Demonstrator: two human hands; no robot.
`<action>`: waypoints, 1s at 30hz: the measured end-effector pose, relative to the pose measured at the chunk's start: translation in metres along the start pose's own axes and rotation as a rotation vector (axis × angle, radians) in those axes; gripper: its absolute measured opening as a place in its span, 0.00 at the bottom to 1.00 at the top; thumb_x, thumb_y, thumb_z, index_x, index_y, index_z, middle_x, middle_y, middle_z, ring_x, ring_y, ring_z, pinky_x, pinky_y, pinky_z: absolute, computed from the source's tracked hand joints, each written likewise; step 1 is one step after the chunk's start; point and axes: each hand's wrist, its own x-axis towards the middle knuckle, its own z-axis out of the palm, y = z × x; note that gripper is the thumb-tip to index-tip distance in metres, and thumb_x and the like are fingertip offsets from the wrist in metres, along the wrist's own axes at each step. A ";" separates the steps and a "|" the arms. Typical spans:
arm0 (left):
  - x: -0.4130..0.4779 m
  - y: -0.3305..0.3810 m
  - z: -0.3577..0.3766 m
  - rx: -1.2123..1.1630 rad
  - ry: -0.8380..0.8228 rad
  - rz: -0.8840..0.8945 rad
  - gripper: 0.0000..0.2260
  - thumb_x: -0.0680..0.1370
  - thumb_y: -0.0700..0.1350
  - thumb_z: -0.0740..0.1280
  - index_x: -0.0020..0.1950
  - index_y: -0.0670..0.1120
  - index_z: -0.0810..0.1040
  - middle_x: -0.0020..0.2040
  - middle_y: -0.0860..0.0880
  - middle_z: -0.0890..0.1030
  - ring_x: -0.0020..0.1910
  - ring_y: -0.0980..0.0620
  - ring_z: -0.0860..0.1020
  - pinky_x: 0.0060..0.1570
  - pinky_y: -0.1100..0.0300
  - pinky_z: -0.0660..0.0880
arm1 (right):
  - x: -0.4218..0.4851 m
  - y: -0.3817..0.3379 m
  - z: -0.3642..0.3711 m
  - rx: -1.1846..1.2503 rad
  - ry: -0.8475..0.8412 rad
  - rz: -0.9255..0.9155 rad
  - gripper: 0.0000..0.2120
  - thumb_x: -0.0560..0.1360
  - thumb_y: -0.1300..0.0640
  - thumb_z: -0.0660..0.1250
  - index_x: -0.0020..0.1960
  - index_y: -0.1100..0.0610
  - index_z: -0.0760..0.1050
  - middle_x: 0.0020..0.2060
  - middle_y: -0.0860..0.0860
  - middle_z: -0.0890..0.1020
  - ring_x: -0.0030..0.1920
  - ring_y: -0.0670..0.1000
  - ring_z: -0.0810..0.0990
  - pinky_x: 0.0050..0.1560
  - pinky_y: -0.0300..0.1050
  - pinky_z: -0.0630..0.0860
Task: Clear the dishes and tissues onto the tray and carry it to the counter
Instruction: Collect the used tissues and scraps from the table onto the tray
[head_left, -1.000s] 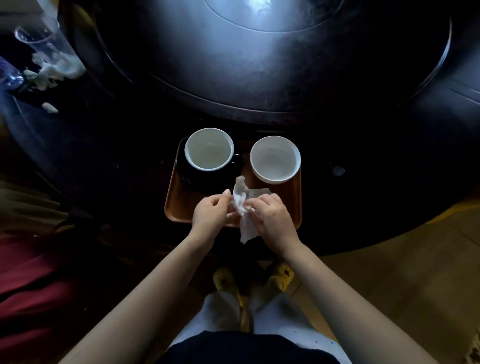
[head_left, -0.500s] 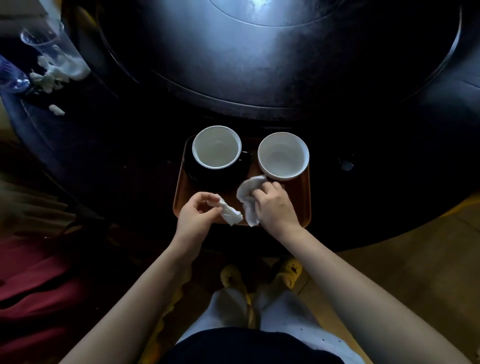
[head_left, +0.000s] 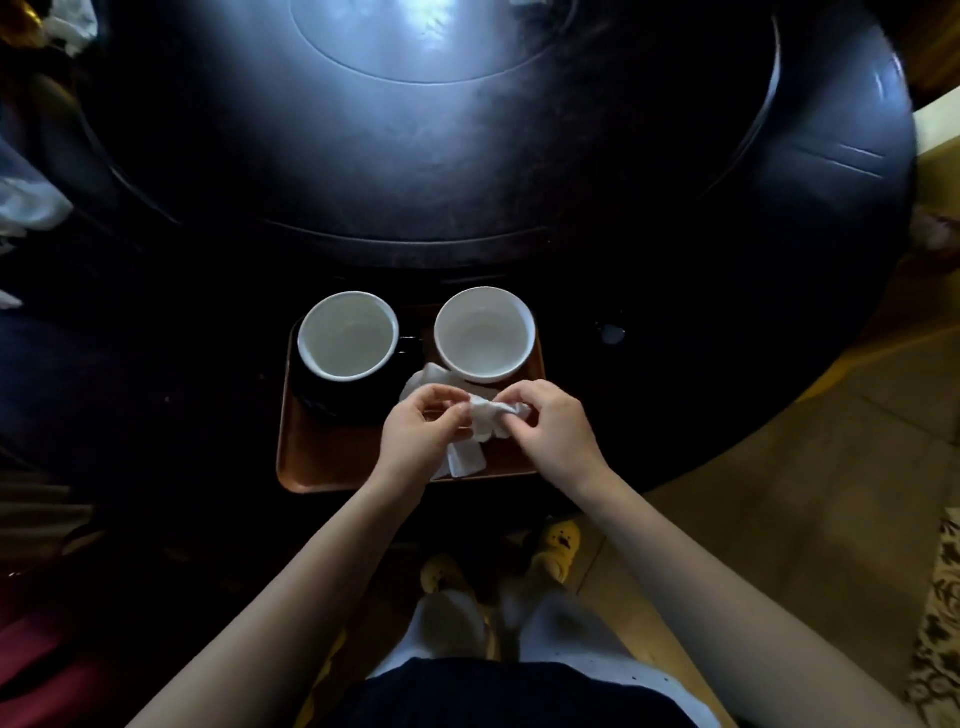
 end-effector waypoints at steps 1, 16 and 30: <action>0.001 -0.003 0.004 0.032 0.010 -0.018 0.06 0.74 0.36 0.67 0.40 0.45 0.78 0.38 0.45 0.80 0.39 0.49 0.80 0.41 0.63 0.80 | 0.001 0.006 -0.001 -0.043 0.033 0.019 0.05 0.70 0.60 0.69 0.45 0.56 0.81 0.44 0.52 0.80 0.47 0.50 0.77 0.48 0.42 0.73; 0.016 0.016 0.066 -0.171 -0.321 -0.156 0.08 0.73 0.37 0.67 0.51 0.43 0.78 0.36 0.49 0.81 0.29 0.58 0.75 0.29 0.69 0.70 | -0.004 0.024 -0.054 0.293 0.238 0.168 0.04 0.73 0.60 0.68 0.44 0.55 0.82 0.40 0.46 0.81 0.43 0.41 0.79 0.44 0.26 0.72; 0.036 0.059 0.130 -0.087 -0.419 -0.093 0.03 0.76 0.40 0.65 0.49 0.44 0.74 0.39 0.48 0.81 0.34 0.53 0.79 0.34 0.65 0.76 | 0.021 0.037 -0.126 0.557 0.093 0.258 0.09 0.75 0.56 0.66 0.50 0.61 0.79 0.40 0.50 0.82 0.42 0.46 0.81 0.42 0.34 0.76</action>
